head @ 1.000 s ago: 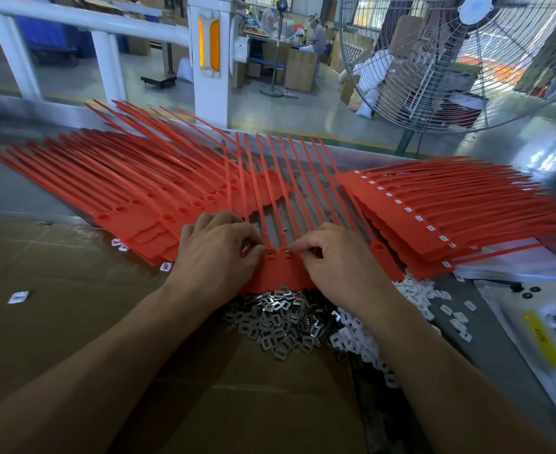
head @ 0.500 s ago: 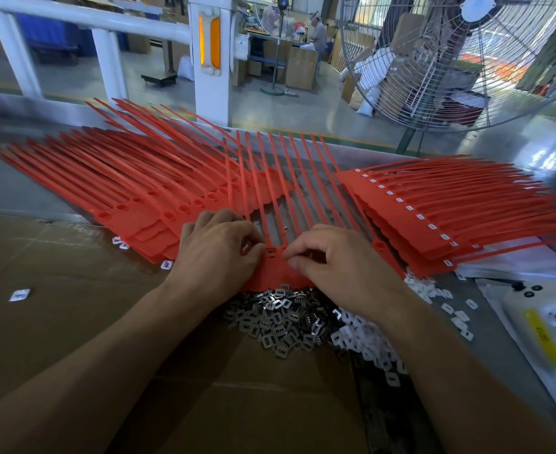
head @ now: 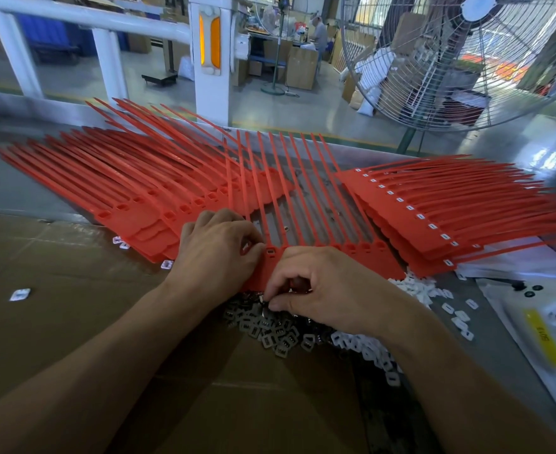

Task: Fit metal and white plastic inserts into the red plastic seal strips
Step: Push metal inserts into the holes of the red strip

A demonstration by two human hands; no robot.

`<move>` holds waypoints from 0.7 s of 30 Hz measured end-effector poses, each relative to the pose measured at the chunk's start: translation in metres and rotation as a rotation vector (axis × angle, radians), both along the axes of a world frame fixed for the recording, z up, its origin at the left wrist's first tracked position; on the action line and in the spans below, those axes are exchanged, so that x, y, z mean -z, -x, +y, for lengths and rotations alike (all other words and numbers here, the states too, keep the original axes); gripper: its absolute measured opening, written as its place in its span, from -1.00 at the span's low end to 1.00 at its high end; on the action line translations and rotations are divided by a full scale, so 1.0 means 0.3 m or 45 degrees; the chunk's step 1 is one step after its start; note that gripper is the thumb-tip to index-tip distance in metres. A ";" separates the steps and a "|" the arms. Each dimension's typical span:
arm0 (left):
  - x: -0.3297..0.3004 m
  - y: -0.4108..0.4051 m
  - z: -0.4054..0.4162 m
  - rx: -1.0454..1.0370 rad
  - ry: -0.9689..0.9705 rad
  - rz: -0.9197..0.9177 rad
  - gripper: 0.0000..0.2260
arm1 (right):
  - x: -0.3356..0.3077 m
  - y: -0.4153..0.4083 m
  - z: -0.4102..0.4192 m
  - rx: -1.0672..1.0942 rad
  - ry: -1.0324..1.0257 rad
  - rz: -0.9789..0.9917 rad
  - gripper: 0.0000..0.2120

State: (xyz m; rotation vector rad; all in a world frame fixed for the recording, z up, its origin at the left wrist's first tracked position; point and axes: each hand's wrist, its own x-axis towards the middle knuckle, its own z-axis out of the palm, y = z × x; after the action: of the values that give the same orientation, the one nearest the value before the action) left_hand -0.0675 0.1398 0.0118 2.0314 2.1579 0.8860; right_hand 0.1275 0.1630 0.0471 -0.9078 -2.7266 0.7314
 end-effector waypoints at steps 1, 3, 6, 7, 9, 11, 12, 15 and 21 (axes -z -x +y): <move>0.000 0.000 0.001 0.000 0.002 0.001 -0.84 | 0.002 0.000 -0.001 -0.001 -0.009 -0.005 -0.95; 0.000 -0.001 0.002 -0.002 0.006 -0.003 -0.84 | 0.007 0.001 -0.002 0.002 -0.035 0.001 -0.97; -0.002 -0.003 0.001 -0.004 0.006 0.000 -0.85 | 0.012 0.006 -0.005 0.024 -0.051 0.044 -0.97; -0.002 -0.003 0.001 -0.003 0.005 0.000 -0.85 | 0.015 0.007 -0.007 0.033 -0.056 0.059 -0.95; -0.002 -0.003 0.000 -0.002 0.004 -0.001 -0.85 | 0.020 0.011 -0.010 0.060 -0.058 0.101 -0.92; -0.001 -0.003 0.000 -0.001 0.006 0.003 -0.85 | 0.024 0.011 -0.011 0.114 -0.044 0.168 -0.90; -0.002 -0.003 -0.001 -0.001 0.007 0.004 -0.85 | 0.026 0.009 -0.009 0.148 -0.027 0.205 -0.90; -0.002 -0.004 -0.003 0.004 0.005 -0.009 -0.85 | 0.030 0.000 0.000 0.258 0.050 0.328 -0.88; -0.003 -0.003 -0.002 0.020 0.000 -0.034 -0.85 | 0.035 -0.037 0.045 0.585 0.063 0.552 -0.89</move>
State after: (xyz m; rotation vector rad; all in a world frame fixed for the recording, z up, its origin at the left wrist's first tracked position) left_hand -0.0667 0.1391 0.0129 2.0215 2.1258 0.9055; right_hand 0.1387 0.1765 0.0368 -1.1698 -2.0346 0.7876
